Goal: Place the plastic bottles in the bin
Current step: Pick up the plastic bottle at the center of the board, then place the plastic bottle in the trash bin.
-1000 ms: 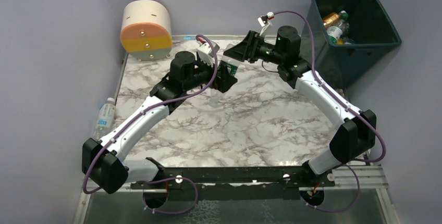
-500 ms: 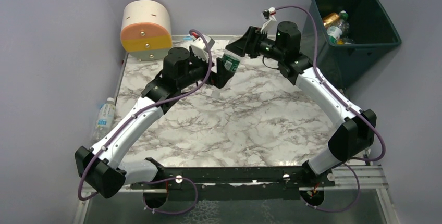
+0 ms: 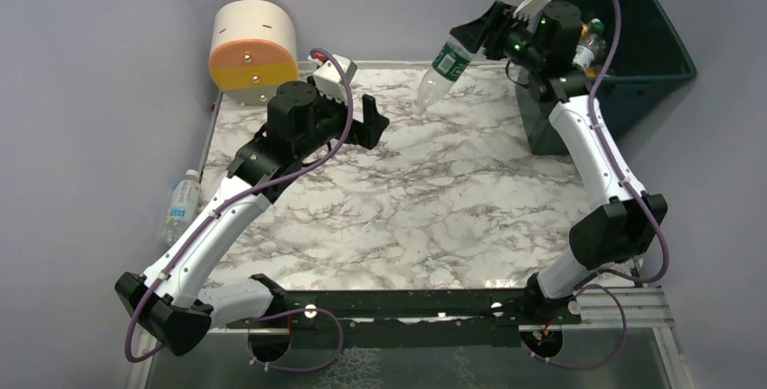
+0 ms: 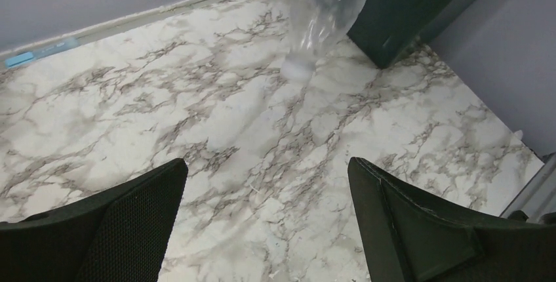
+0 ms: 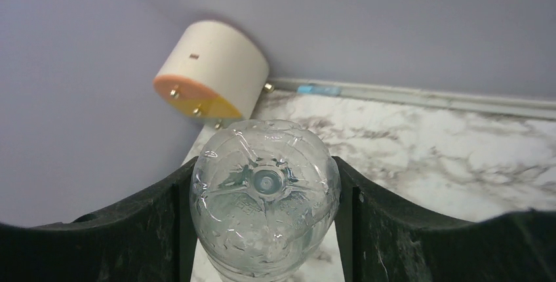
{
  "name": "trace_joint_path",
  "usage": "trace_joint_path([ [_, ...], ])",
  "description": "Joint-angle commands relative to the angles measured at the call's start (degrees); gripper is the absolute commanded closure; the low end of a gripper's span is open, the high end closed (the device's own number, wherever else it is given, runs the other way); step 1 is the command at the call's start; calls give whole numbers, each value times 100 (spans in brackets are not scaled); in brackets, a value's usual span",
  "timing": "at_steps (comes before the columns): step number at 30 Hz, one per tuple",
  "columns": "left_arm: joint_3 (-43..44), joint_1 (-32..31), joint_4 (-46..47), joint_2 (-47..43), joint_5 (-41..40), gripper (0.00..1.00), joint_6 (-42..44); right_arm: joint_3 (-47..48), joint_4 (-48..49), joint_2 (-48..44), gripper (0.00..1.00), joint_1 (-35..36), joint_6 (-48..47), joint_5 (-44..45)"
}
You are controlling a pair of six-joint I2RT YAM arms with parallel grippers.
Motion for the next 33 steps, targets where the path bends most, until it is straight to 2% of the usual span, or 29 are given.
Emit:
trace_joint_path([
  [1,107,24,-289,27,-426,1,69,711,-158,124,43,-514,-234,138],
  [13,91,89,-421,135,-451,1,133,1473,334,125,45,-1496,-539,1601],
  [33,-37,128,-456,128,-317,1,81,95,3173,-557,47,-1541,-1338,4139],
])
